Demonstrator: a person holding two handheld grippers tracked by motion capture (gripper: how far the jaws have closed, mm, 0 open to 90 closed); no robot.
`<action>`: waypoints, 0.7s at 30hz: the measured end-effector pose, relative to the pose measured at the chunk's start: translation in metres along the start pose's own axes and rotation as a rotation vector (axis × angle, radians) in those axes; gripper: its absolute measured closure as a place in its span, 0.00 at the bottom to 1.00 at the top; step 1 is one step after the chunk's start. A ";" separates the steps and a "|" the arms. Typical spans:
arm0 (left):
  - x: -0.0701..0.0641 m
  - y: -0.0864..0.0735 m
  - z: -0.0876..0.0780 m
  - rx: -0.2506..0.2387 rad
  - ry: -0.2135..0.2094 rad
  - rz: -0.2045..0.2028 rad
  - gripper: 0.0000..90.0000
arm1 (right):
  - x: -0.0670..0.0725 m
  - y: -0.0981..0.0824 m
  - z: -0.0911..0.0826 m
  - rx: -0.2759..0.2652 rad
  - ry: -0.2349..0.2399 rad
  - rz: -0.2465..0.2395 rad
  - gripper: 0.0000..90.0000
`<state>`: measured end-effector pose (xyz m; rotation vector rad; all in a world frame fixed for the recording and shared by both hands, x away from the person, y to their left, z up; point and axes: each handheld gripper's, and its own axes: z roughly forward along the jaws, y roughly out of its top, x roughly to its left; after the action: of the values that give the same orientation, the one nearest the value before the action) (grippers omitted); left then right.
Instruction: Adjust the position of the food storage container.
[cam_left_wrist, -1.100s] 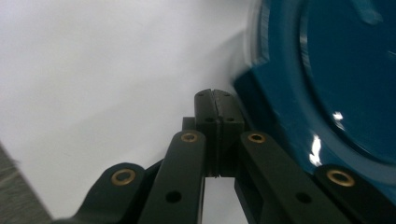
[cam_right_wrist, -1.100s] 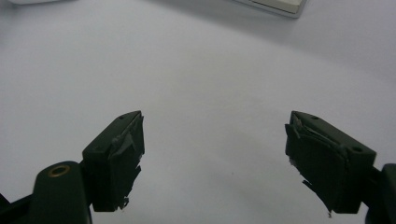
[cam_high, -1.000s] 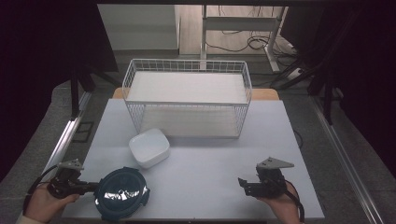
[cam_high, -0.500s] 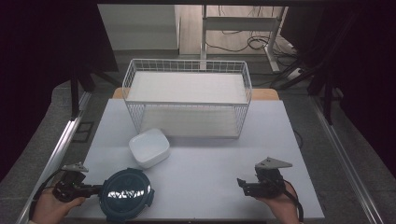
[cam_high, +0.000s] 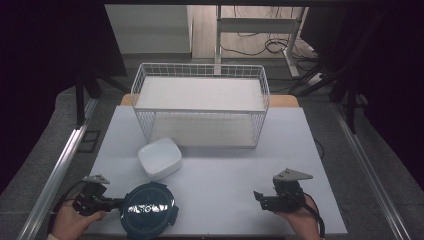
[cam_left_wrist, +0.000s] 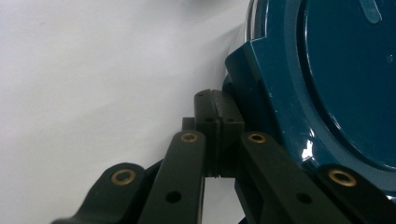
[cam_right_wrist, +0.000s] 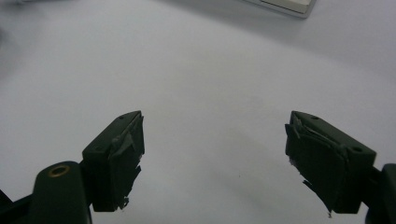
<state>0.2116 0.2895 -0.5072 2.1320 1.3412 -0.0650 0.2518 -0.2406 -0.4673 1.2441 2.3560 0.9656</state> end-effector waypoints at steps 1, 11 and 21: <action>-0.003 0.002 0.002 -0.002 0.001 -0.001 1.00 | 0.000 0.000 0.000 0.000 0.000 0.000 0.22; -0.006 -0.023 -0.012 -0.012 -0.024 0.016 1.00 | 0.000 0.000 -0.001 -0.002 0.000 0.000 0.22; -0.022 -0.024 -0.004 0.004 -0.051 0.048 1.00 | 0.001 0.001 -0.001 -0.003 0.002 -0.004 0.22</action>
<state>0.1799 0.2806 -0.5074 2.1505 1.2613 -0.1023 0.2514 -0.2396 -0.4660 1.2367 2.3571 0.9698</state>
